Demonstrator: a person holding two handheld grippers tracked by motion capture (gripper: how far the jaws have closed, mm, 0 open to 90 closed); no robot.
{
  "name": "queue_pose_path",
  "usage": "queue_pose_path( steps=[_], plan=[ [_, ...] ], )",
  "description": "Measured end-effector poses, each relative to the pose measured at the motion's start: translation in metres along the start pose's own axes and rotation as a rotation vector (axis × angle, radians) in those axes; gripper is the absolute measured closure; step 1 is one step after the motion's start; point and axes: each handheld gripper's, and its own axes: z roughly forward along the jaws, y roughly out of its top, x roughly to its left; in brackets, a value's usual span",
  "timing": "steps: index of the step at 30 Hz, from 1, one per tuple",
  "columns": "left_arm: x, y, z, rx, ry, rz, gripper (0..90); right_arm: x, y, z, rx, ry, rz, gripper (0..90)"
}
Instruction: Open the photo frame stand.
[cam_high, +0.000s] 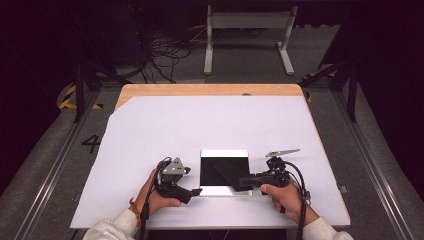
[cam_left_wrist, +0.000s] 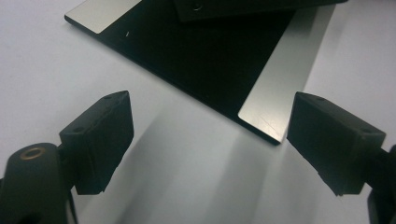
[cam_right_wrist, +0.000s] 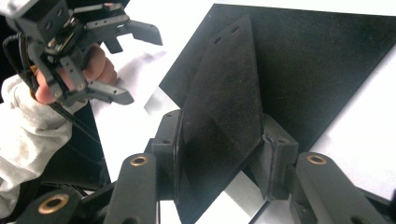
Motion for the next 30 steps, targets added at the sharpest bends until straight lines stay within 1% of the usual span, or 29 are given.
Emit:
queue_pose_path(
  steps=[3, 4, 6, 7, 9, 10, 11, 12, 13, 14, 15, 17, 18, 20, 21, 22, 23, 25, 26, 28, 30],
  plan=[
    [0.003, 0.001, 0.006, 0.009, -0.005, -0.026, 15.4, 0.004, 0.000, -0.001, -0.003, -0.016, -0.043, 58.5],
    [0.004, 0.002, 0.008, 0.011, 0.000, -0.033, 15.3, 0.005, 0.000, -0.001, -0.003, -0.018, -0.052, 58.6],
    [0.004, 0.002, 0.009, 0.011, 0.000, -0.034, 14.7, 0.007, -0.002, -0.002, -0.009, -0.025, -0.090, 59.0],
    [0.005, 0.004, 0.010, 0.003, -0.019, -0.046, 14.7, 0.008, -0.002, -0.003, -0.007, -0.028, -0.101, 59.2],
    [0.006, 0.006, 0.013, 0.006, -0.029, -0.046, 14.6, 0.011, -0.003, -0.004, -0.016, -0.024, -0.127, 59.6],
    [0.006, 0.008, 0.014, 0.007, -0.036, -0.042, 14.3, 0.012, -0.004, -0.005, -0.019, -0.029, -0.142, 59.7],
    [0.006, 0.008, 0.014, 0.007, -0.036, -0.042, 14.1, 0.012, -0.004, -0.005, -0.019, -0.029, -0.142, 59.7],
    [0.007, 0.011, 0.017, 0.014, -0.066, -0.034, 14.3, 0.014, -0.005, -0.006, -0.029, -0.023, -0.160, 60.8],
    [0.007, 0.011, 0.017, 0.014, -0.066, -0.034, 14.9, 0.014, -0.005, -0.006, -0.029, -0.023, -0.160, 60.8],
    [0.006, 0.013, 0.019, 0.020, -0.081, -0.027, 14.9, 0.015, -0.005, -0.007, -0.031, -0.021, -0.165, 61.1],
    [0.006, 0.015, 0.021, 0.027, -0.087, -0.015, 15.0, 0.016, -0.006, -0.007, -0.031, -0.023, -0.167, 61.1],
    [0.004, 0.018, 0.024, 0.031, -0.102, -0.012, 15.8, 0.016, -0.006, -0.007, -0.035, -0.020, -0.175, 61.6],
    [0.003, 0.020, 0.026, 0.034, -0.106, -0.003, 15.9, 0.016, -0.006, -0.008, -0.037, -0.016, -0.174, 61.9],
    [0.003, 0.022, 0.028, 0.033, -0.105, -0.002, 14.0, 0.016, -0.006, -0.008, -0.038, -0.012, -0.179, 62.0],
    [0.003, 0.023, 0.029, 0.034, -0.113, 0.001, 14.0, 0.016, -0.007, -0.008, -0.040, -0.011, -0.187, 62.3],
    [0.004, 0.024, 0.031, 0.025, -0.125, -0.018, 14.9, 0.017, -0.007, -0.008, -0.038, -0.016, -0.198, 62.7],
    [0.006, 0.024, 0.031, 0.017, -0.131, -0.028, 14.9, 0.018, -0.007, -0.009, -0.040, -0.017, -0.202, 62.9],
    [0.006, 0.024, 0.031, 0.015, -0.133, -0.028, 16.5, 0.020, -0.007, -0.009, -0.046, -0.015, -0.219, 63.5],
    [0.007, 0.025, 0.032, 0.013, -0.136, -0.025, 16.5, 0.020, -0.007, -0.009, -0.046, -0.015, -0.219, 63.5],
    [0.007, 0.025, 0.032, 0.011, -0.123, -0.022, 19.3, 0.022, -0.006, -0.010, -0.058, -0.015, -0.233, 64.9],
    [0.007, 0.026, 0.030, 0.000, -0.120, -0.019, 22.6, 0.022, -0.006, -0.011, -0.066, -0.005, -0.228, 66.1]
  ],
)
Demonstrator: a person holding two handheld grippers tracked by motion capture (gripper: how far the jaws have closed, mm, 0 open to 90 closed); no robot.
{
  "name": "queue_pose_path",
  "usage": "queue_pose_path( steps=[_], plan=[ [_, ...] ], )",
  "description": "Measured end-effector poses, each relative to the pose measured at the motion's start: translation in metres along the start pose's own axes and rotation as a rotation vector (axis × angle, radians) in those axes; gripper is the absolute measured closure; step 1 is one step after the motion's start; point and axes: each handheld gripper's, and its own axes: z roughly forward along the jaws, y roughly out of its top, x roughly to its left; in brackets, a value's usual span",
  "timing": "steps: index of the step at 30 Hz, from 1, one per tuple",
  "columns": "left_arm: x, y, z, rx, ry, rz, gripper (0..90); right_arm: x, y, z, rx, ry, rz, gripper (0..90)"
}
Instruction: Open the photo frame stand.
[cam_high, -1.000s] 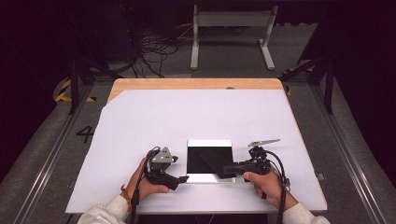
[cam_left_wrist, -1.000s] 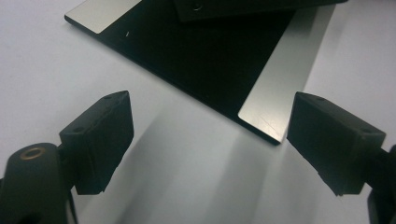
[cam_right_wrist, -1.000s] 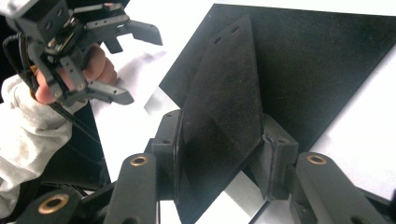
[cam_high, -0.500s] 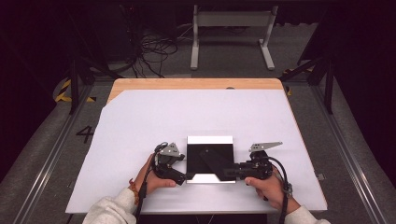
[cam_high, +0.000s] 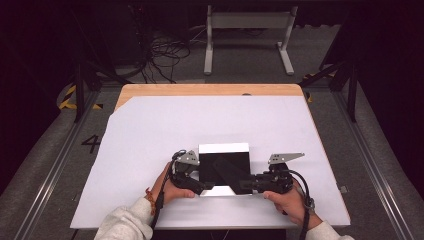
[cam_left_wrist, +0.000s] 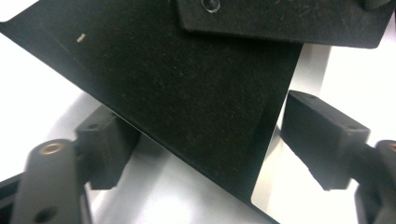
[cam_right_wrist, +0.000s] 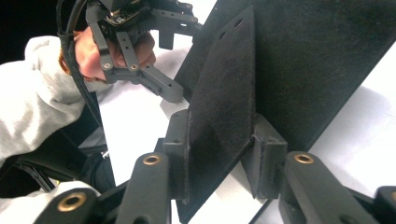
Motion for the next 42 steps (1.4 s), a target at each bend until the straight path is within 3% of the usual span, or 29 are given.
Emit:
queue_pose_path(
  steps=[11, 18, 22, 31, 42],
  plan=[
    [0.001, 0.004, -0.019, -0.078, 0.062, 0.040, 46.6, 0.000, 0.004, -0.003, -0.029, 0.000, 0.002, 72.0],
    [0.003, 0.007, -0.026, -0.091, 0.090, 0.053, 53.5, 0.001, 0.008, -0.001, -0.036, -0.018, -0.017, 73.4],
    [0.004, 0.011, -0.031, -0.114, 0.128, 0.072, 58.3, 0.002, 0.012, 0.001, -0.030, -0.044, -0.041, 75.2],
    [0.007, 0.013, -0.041, -0.165, 0.225, 0.093, 65.9, 0.003, 0.022, 0.010, -0.027, -0.096, -0.096, 77.5],
    [0.006, 0.011, -0.044, -0.166, 0.225, 0.115, 64.0, 0.005, 0.021, 0.016, -0.010, -0.117, -0.134, 78.1]
  ],
)
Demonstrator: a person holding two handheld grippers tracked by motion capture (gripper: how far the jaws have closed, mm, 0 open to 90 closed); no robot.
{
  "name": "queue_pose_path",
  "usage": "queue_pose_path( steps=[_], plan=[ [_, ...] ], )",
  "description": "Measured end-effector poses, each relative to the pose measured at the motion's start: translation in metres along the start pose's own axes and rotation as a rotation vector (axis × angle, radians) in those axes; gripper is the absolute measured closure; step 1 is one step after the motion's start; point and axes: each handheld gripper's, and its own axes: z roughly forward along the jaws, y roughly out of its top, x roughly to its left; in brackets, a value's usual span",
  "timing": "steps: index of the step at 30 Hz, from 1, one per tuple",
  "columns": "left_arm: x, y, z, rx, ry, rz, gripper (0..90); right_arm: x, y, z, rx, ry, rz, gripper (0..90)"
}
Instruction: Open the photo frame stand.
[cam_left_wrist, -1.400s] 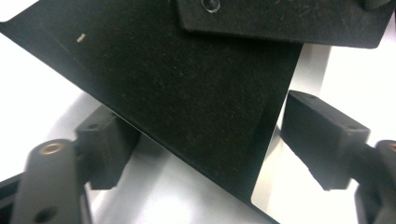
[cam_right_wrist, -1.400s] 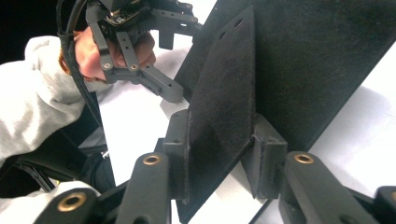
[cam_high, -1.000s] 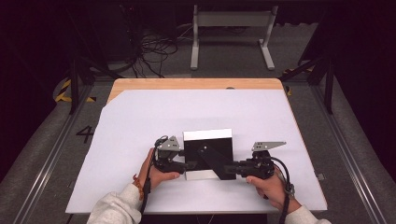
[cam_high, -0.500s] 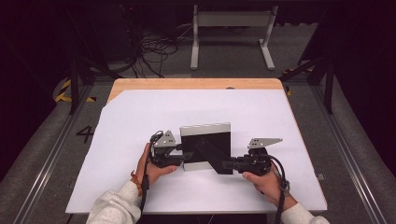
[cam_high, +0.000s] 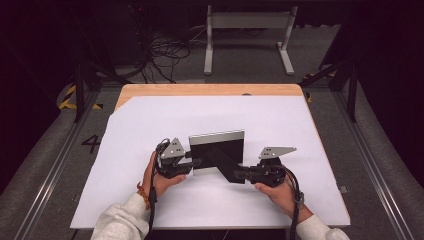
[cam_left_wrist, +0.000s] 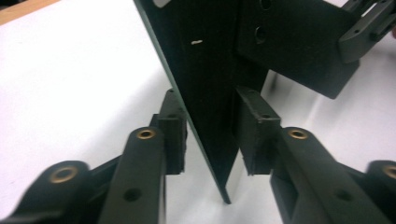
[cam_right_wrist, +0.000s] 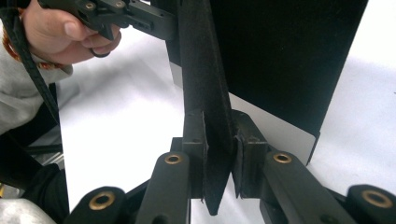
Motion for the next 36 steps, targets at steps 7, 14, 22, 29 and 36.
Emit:
queue_pose_path(
  steps=[7, 14, 22, 29, 36],
  plan=[
    [-0.003, -0.002, 0.009, 0.044, -0.058, 0.013, 49.1, 0.004, -0.003, -0.001, 0.012, -0.002, -0.036, 78.5],
    [-0.005, -0.008, 0.017, 0.090, -0.066, 0.005, 48.7, 0.008, -0.004, -0.001, 0.011, -0.002, -0.057, 78.5],
    [-0.010, -0.016, 0.030, 0.156, -0.034, 0.032, 60.8, 0.010, -0.005, -0.002, 0.014, -0.003, -0.072, 78.5],
    [-0.016, -0.015, 0.030, 0.161, 0.010, 0.060, 60.3, 0.012, -0.006, -0.002, 0.015, -0.016, -0.074, 78.5],
    [-0.018, -0.014, 0.032, 0.157, 0.073, 0.088, 62.0, 0.011, -0.006, -0.001, 0.012, -0.043, -0.078, 78.6]
  ],
)
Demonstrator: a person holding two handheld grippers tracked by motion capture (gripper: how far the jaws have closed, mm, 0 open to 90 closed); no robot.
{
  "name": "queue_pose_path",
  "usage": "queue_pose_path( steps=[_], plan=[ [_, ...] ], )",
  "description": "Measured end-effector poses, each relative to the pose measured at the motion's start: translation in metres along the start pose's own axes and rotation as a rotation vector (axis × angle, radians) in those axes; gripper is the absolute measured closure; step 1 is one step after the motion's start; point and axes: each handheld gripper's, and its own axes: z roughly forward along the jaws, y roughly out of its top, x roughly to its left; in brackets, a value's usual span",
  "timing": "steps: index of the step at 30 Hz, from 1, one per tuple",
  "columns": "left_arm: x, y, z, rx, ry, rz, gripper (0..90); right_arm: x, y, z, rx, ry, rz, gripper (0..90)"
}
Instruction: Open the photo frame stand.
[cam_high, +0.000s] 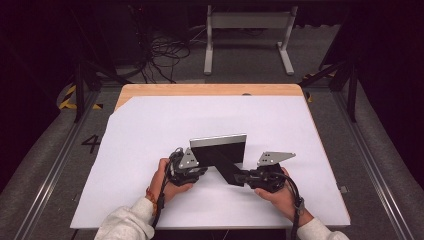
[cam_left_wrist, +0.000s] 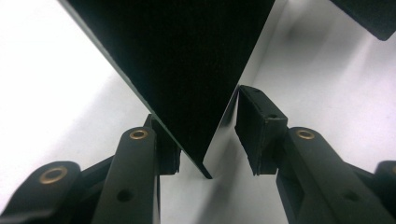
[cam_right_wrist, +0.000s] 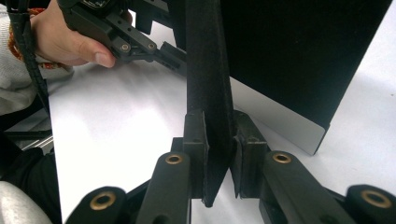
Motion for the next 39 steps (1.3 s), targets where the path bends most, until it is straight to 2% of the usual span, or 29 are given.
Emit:
queue_pose_path(
  steps=[6, 9, 15, 16, 17, 19, 20, 22, 27, 32, 39],
  plan=[
    [0.001, 0.000, -0.001, -0.005, 0.020, 0.006, 62.2, 0.001, -0.001, 0.001, 0.013, 0.000, -0.005, 80.1],
    [0.002, -0.001, -0.002, -0.012, 0.007, -0.005, 62.7, 0.001, -0.003, 0.002, 0.014, -0.002, -0.009, 80.3],
    [0.007, -0.003, -0.012, -0.078, -0.013, -0.025, 63.7, 0.004, -0.006, 0.002, 0.027, -0.020, -0.038, 80.8],
    [0.007, -0.003, -0.012, -0.078, -0.013, -0.025, 63.5, 0.004, -0.006, 0.002, 0.027, -0.020, -0.038, 80.8],
    [0.007, -0.002, -0.016, -0.103, -0.002, -0.024, 62.4, 0.004, -0.007, 0.001, 0.026, -0.017, -0.040, 80.8],
    [0.008, -0.001, -0.021, -0.133, -0.013, -0.028, 62.5, 0.004, -0.007, 0.001, 0.025, -0.019, -0.037, 80.9],
    [0.008, -0.001, -0.021, -0.133, -0.013, -0.028, 62.2, 0.004, -0.007, 0.001, 0.025, -0.019, -0.037, 80.9],
    [0.008, 0.002, -0.028, -0.170, -0.015, -0.031, 61.7, 0.004, -0.007, -0.001, 0.020, -0.024, -0.035, 81.1],
    [0.006, 0.004, -0.035, -0.206, 0.002, -0.016, 63.1, 0.004, -0.007, -0.002, 0.025, -0.004, -0.027, 81.1],
    [0.003, 0.005, -0.039, -0.213, -0.011, 0.004, 65.8, 0.004, -0.009, -0.007, 0.038, 0.000, -0.038, 83.5],
    [0.001, 0.004, -0.039, -0.206, -0.036, 0.016, 65.9, 0.006, -0.012, -0.008, 0.057, 0.011, -0.042, 81.5]
  ],
)
